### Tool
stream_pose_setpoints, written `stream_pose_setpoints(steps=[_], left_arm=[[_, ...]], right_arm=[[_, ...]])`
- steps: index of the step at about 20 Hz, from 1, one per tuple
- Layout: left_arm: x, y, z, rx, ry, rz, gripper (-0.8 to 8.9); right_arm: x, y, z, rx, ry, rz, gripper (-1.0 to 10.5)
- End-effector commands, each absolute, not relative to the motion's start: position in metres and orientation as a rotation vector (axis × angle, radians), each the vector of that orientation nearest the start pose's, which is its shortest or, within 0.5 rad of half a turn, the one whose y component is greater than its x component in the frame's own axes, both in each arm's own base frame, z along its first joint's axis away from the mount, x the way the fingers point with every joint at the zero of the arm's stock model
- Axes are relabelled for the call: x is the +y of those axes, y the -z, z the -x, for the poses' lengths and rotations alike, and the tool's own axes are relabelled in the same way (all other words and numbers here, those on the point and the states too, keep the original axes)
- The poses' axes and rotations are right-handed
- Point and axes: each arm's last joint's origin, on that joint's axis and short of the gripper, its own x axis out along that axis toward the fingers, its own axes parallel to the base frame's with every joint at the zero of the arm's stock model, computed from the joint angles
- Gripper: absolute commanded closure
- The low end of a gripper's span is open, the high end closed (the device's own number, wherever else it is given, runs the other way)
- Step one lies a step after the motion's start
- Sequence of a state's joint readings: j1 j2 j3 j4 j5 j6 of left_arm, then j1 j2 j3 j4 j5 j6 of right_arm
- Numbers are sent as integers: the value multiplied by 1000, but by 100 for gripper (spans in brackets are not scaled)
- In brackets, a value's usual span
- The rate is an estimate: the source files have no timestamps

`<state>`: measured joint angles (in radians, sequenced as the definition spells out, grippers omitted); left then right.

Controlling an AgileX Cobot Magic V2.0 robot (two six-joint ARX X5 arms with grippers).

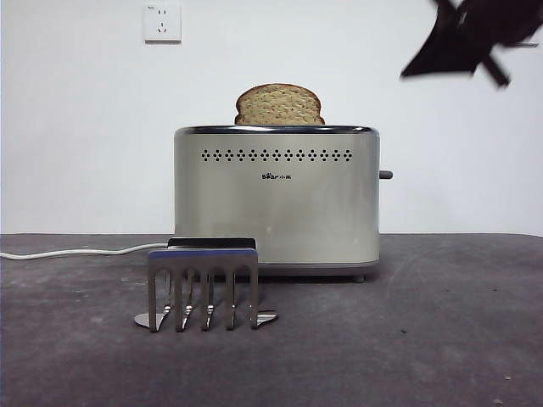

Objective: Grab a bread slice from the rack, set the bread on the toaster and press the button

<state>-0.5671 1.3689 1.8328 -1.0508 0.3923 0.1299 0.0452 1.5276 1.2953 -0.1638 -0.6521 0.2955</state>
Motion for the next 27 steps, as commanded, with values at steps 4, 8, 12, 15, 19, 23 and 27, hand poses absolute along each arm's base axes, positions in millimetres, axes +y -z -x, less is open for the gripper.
stream_pose_setpoints(steps=[4,8,12,15,19,23,27], left_arm=[[-138,-469,-194,581,973,-177,468],[-137,-466,-193,616,972,-180,468],[-135,-463,-190,661,971,-189,474],[-134,-461,-189,692,974,-202,618],[-133,-459,-187,710,976,-208,821],[-133,-459,-188,709,975,-207,817],[-133,-459,-188,707,976,-207,817]], right_arm=[[33,-367,-267,595,-662,-257,958],[35,-377,-225,661,-701,-182,958],[32,-380,-191,727,-721,-139,958],[31,-380,-173,779,-733,-120,958],[30,-380,-161,814,-739,-115,958],[30,-380,-160,814,-735,-123,946],[29,-380,-160,814,-732,-124,946]])
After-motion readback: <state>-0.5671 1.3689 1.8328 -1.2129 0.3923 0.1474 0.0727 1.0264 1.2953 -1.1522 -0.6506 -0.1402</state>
